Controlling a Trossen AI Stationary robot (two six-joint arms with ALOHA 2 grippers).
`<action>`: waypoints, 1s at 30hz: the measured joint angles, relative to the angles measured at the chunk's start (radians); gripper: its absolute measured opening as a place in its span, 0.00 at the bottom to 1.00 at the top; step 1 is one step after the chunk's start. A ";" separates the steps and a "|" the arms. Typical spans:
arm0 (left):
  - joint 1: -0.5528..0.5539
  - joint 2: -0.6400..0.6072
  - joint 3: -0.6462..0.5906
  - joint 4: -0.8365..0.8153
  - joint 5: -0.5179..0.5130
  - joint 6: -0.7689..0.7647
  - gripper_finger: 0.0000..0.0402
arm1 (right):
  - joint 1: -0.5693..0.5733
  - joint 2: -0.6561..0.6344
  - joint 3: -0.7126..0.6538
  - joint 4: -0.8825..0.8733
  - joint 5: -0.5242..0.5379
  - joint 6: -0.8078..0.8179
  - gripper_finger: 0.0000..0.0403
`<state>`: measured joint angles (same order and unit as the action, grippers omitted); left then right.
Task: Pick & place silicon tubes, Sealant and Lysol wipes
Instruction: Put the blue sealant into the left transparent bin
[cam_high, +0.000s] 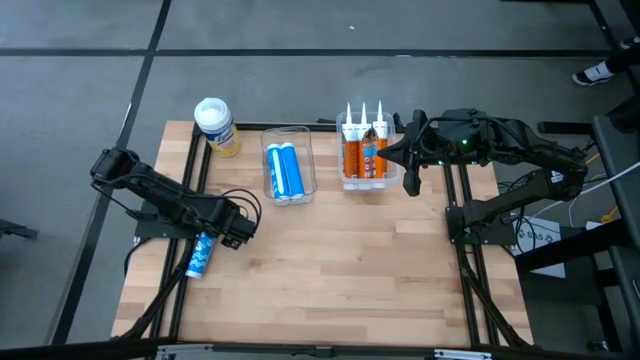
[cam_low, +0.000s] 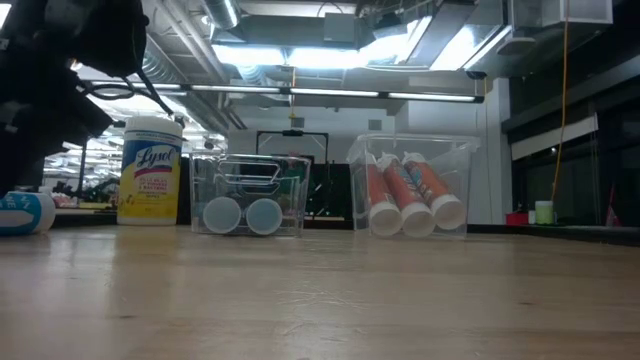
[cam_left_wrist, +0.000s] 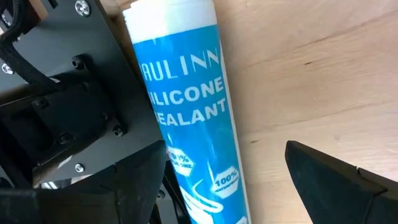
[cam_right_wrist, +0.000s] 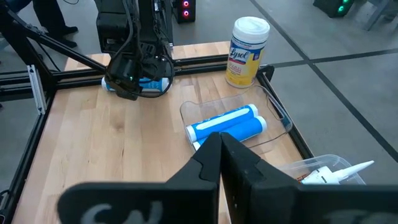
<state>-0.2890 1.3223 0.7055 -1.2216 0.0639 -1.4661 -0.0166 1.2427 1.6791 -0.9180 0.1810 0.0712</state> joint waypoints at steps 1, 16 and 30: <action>0.000 0.002 0.000 0.005 0.002 -0.003 0.80 | 0.000 0.000 0.000 0.000 0.000 0.000 0.03; -0.013 0.005 0.002 0.179 0.007 -0.093 0.80 | 0.000 0.000 0.000 0.001 0.000 -0.005 0.03; -0.013 0.004 0.080 0.264 -0.025 -0.113 0.80 | 0.000 0.000 0.000 0.000 0.000 -0.023 0.03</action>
<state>-0.3023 1.3259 0.7854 -0.9580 0.0389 -1.5789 -0.0168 1.2430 1.6791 -0.9176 0.1814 0.0478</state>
